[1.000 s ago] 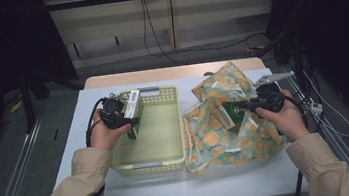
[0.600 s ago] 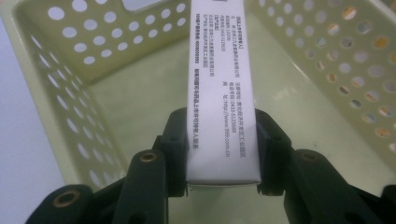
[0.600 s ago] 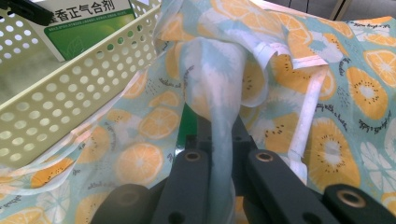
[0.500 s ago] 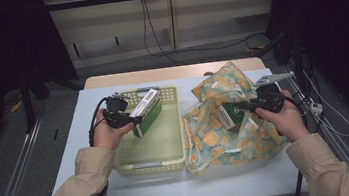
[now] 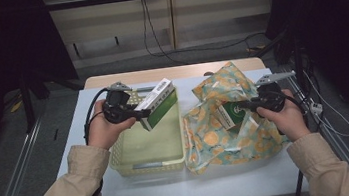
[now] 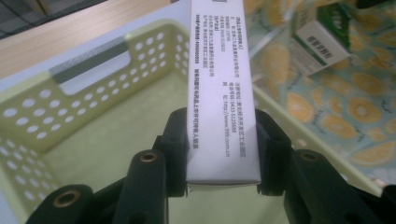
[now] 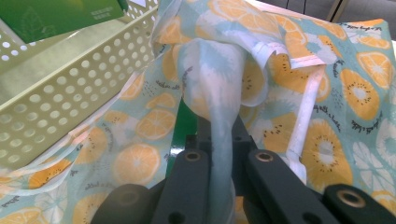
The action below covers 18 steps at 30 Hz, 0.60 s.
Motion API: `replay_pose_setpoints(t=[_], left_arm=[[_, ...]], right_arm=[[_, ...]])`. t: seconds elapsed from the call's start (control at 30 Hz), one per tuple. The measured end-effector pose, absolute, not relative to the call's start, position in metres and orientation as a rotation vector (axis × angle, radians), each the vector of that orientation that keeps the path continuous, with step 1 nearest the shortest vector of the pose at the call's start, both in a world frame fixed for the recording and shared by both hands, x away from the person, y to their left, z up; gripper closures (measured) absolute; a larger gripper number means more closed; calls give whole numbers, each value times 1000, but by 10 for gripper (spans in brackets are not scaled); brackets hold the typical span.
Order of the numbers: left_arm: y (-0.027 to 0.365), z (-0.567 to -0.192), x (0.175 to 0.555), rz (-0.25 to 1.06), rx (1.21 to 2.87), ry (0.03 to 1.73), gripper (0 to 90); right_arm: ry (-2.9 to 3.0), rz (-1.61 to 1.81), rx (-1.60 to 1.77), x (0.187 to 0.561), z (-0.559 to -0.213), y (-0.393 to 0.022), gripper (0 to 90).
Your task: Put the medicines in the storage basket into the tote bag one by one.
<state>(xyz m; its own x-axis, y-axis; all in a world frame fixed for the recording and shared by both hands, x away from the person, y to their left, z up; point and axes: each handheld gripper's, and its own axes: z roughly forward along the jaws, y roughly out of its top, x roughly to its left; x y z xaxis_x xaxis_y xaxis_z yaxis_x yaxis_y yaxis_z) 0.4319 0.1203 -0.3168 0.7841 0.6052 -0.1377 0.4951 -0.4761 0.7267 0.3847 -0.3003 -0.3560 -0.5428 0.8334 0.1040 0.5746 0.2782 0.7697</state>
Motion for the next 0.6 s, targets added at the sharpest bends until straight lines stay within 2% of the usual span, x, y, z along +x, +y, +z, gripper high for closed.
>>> replay_pose_setpoints(t=[0.3,0.6], left_arm=[[89,-299,415,116,2167,652,628],[47,-302,397,64,2232,491,628]], right_arm=[[2234,1133,1279,385,-354,-300,887],[2227,1139,1275,385,-351,-300,887]])
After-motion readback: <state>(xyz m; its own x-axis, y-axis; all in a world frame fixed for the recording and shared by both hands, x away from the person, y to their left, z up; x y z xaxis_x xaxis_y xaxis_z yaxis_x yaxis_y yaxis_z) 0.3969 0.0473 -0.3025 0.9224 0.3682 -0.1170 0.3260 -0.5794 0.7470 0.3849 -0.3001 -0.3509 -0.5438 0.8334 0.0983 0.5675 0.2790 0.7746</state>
